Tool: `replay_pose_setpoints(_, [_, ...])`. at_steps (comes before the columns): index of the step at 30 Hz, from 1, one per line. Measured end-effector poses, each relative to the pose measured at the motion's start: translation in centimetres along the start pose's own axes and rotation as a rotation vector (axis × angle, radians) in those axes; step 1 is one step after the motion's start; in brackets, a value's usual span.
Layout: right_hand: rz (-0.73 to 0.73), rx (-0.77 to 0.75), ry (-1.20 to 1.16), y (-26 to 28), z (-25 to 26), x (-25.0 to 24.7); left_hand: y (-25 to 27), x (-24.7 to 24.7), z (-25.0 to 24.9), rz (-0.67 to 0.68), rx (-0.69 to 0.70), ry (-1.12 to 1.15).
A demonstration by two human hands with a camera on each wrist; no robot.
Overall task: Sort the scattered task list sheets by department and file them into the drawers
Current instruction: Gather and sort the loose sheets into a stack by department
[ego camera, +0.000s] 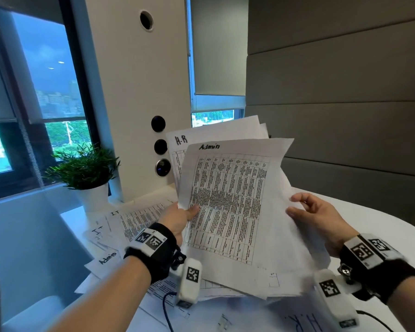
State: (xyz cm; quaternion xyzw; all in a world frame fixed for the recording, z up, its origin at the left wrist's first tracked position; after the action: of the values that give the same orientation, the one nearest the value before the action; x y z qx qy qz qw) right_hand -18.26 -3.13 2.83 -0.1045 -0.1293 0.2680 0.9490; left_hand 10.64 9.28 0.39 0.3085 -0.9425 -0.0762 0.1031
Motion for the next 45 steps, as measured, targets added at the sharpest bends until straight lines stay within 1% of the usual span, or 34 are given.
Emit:
replay_pose_setpoints(3, [-0.12, 0.023, 0.1, -0.3, -0.5, -0.1, -0.1, -0.7, 0.0, -0.001, -0.008, 0.088])
replay_pose_setpoints(4, [-0.155, 0.021, 0.134, -0.4, -0.5, 0.0, -0.7, -1.1, 0.2, -0.004, -0.014, 0.091])
replay_pose_setpoints(5, [-0.172, 0.004, 0.179, -0.5, -0.4, 0.3, -2.4, -1.8, 0.9, -0.017, -0.025, 0.107])
replay_pose_setpoints(6, [-0.158, -0.03, 0.228, -0.7, -0.1, 0.6, -4.3, -2.5, 1.9, -0.012, -0.054, 0.123])
replay_pose_setpoints(7, [-0.123, -0.073, 0.272, -0.7, 0.4, 1.2, -5.0, -2.8, 2.2, 0.008, -0.074, 0.14])
replay_pose_setpoints(8, [-0.066, -0.118, 0.314, -0.6, 1.0, 1.9, -4.0, -2.5, 1.8, 0.032, -0.121, 0.148])
replay_pose_setpoints(9, [0.001, -0.159, 0.333, -0.6, 1.7, 2.6, -1.4, -1.6, 0.7, 0.065, -0.169, 0.173])
replay_pose_setpoints(10, [0.061, -0.19, 0.323, -0.5, 2.3, 3.3, 0.4, -0.8, 0.1, 0.108, -0.214, 0.174])
replay_pose_setpoints(11, [0.11, -0.21, 0.278, -0.4, 2.8, 3.8, 1.3, -0.3, -0.1, 0.146, -0.231, 0.182])
replay_pose_setpoints(13, [0.194, -0.203, 0.12, 0.0, 3.2, 4.6, 1.2, -0.2, 0.4, 0.171, -0.242, 0.233])
replay_pose_setpoints(14, [0.218, -0.19, 0.051, 0.0, 3.2, 4.8, 1.3, -0.1, 0.5, 0.179, -0.236, 0.242])
replay_pose_setpoints(16, [0.212, -0.171, -0.018, 0.0, 3.0, 5.0, 1.1, 0.1, 0.8, 0.183, -0.24, 0.224])
replay_pose_setpoints(17, [0.217, -0.16, -0.03, 0.1, 2.9, 5.1, 0.9, 0.2, 1.0, 0.182, -0.252, 0.21])
replay_pose_setpoints(19, [0.196, -0.119, -0.017, 0.0, 2.9, 5.0, 1.4, 0.8, 1.2, 0.225, -0.288, 0.18])
replay_pose_setpoints(21, [0.179, -0.064, 0.083, -0.1, 2.6, 4.7, 0.9, 1.2, 1.6, 0.256, -0.294, 0.158])
replay_pose_setpoints(23, [0.156, -0.047, 0.184, 0.0, 2.4, 4.7, 0.9, 1.3, 1.9, 0.211, -0.306, 0.118])
replay_pose_setpoints(25, [0.126, -0.074, 0.35, 0.0, 2.4, 4.7, 0.3, 1.2, 2.1, 0.198, -0.301, 0.074])
replay_pose_setpoints(27, [0.074, -0.061, 0.614, -0.4, 2.3, 4.1, 0.2, 1.0, 2.3, 0.163, -0.297, 0.019])
replay_pose_setpoints(29, [0.031, -0.034, 0.959, -1.0, 2.0, 2.9, -0.7, 0.5, 2.8, 0.087, -0.246, -0.02])
replay_pose_setpoints(30, [0.047, -0.031, 1.125, -1.5, 1.7, 2.2, -3.7, -0.9, 4.5, 0.061, -0.221, -0.018])
replay_pose_setpoints(32, [0.082, 0.019, 1.361, -2.0, 1.2, 0.9, -5.6, -2.1, 5.5, 0.024, -0.203, -0.006])
replay_pose_setpoints(33, [0.084, 0.064, 1.411, -2.2, 1.0, 0.3, -3.7, -1.5, 4.4, 0.029, -0.168, 0.018])
replay_pose_setpoints(34, [0.07, 0.101, 1.43, -2.3, 0.9, -0.2, -3.9, -1.9, 4.2, 0.007, -0.148, 0.021])
replay_pose_setpoints(35, [0.044, 0.12, 1.438, -2.5, 0.9, -0.5, -1.7, -1.3, 2.9, -0.005, -0.096, 0.065])
replay_pose_setpoints(36, [0.011, 0.123, 1.44, -2.4, 1.3, -0.7, -1.0, -1.6, 2.3, -0.04, -0.093, 0.079])
replay_pose_setpoints(37, [-0.016, 0.118, 1.442, -2.5, 1.8, -0.7, -1.3, -1.9, 2.4, -0.048, -0.098, 0.095])
replay_pose_setpoints(39, [-0.043, 0.092, 1.493, -2.4, 3.0, -0.2, -5.0, -4.0, 4.3, -0.067, -0.116, 0.085])
replay_pose_setpoints(40, [-0.044, 0.08, 1.533, -2.3, 3.8, 0.3, -8.2, -5.5, 5.7, -0.06, -0.12, 0.101])
replay_pose_setpoints(41, [-0.037, 0.065, 1.566, -2.4, 4.6, 0.7, -8.9, -5.9, 5.9, -0.019, -0.128, 0.132])
replay_pose_setpoints(42, [-0.029, 0.05, 1.582, -2.5, 5.3, 1.1, -8.2, -5.6, 5.5, -0.022, -0.132, 0.125])
replay_pose_setpoints(43, [-0.028, 0.039, 1.572, -2.6, 5.9, 1.3, -6.2, -4.6, 4.2, -0.03, -0.096, 0.123])
replay_pose_setpoints(45, [-0.053, 0.016, 1.456, -2.7, 7.0, 1.4, -4.5, -3.9, 3.1, -0.029, -0.043, 0.124])
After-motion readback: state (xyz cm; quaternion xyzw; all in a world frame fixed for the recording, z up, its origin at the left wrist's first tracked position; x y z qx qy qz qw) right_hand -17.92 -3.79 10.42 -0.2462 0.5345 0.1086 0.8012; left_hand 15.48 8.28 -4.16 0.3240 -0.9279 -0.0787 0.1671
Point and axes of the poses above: each hand's wrist, its own y-axis away from the middle knuckle, its own x-axis out of the palm, z = x × y, the point moved 1 cm from there along -y, towards the middle knuckle, and after that the axes turned 5 degrees about -x, right-handed, at the moved point
